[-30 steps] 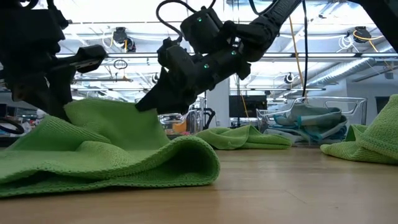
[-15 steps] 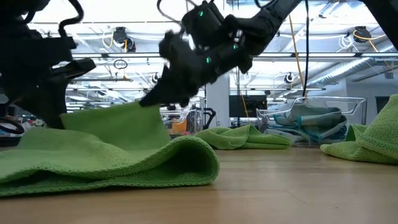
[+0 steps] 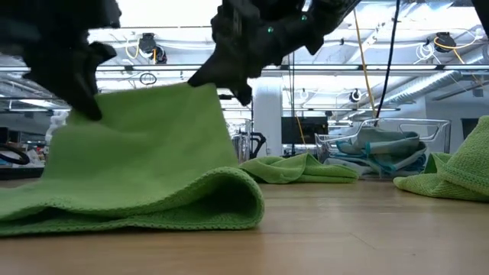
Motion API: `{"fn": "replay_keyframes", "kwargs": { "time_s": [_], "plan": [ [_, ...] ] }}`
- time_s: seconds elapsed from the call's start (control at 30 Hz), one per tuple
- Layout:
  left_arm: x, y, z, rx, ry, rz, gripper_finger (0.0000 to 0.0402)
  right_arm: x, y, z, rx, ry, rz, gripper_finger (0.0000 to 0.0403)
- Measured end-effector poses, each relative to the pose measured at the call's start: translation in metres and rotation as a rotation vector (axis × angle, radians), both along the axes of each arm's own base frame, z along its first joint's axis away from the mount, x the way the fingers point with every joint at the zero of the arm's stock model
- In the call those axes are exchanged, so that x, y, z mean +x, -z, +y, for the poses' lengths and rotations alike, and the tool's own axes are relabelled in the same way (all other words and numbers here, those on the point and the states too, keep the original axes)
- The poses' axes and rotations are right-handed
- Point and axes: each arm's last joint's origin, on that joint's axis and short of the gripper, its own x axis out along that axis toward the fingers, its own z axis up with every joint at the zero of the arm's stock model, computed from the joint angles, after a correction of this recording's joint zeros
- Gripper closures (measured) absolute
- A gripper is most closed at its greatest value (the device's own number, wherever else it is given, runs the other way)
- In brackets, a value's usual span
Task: Fold microfiber towels
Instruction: Fold the bottom left green microfiber towel
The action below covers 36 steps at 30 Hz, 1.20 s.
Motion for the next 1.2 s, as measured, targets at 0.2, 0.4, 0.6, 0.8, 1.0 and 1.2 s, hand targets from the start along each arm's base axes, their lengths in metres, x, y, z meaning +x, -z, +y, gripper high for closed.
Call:
{"fn": "replay_keyframes", "kwargs": {
  "time_s": [0.2, 0.4, 0.6, 0.8, 1.0, 1.2],
  "plan": [
    [0.008, -0.018, -0.007, -0.153, -0.085, -0.052, 0.0393, -0.004, -0.012, 0.010, 0.169, 0.040, 0.029, 0.0401],
    [0.005, -0.020, -0.018, -0.279, -0.151, -0.056, 0.0392, -0.008, -0.012, 0.038, 0.278, -0.004, 0.092, 0.0401],
    [0.003, -0.022, -0.033, -0.381, -0.143, -0.087, 0.0392, -0.012, -0.009, 0.069, 0.291, -0.002, 0.135, 0.0401],
    [0.003, -0.027, -0.049, -0.460, -0.089, -0.159, 0.0392, -0.020, -0.005, 0.094, 0.310, -0.033, 0.211, 0.0401],
    [-0.002, -0.020, -0.050, -0.477, -0.122, -0.157, 0.0392, -0.023, -0.003, 0.106, 0.305, -0.033, 0.230, 0.0401],
    [-0.006, 0.008, -0.046, -0.520, -0.196, -0.175, 0.0392, -0.030, 0.017, 0.104, 0.357, 0.076, 0.263, 0.0401]
  ]
}}
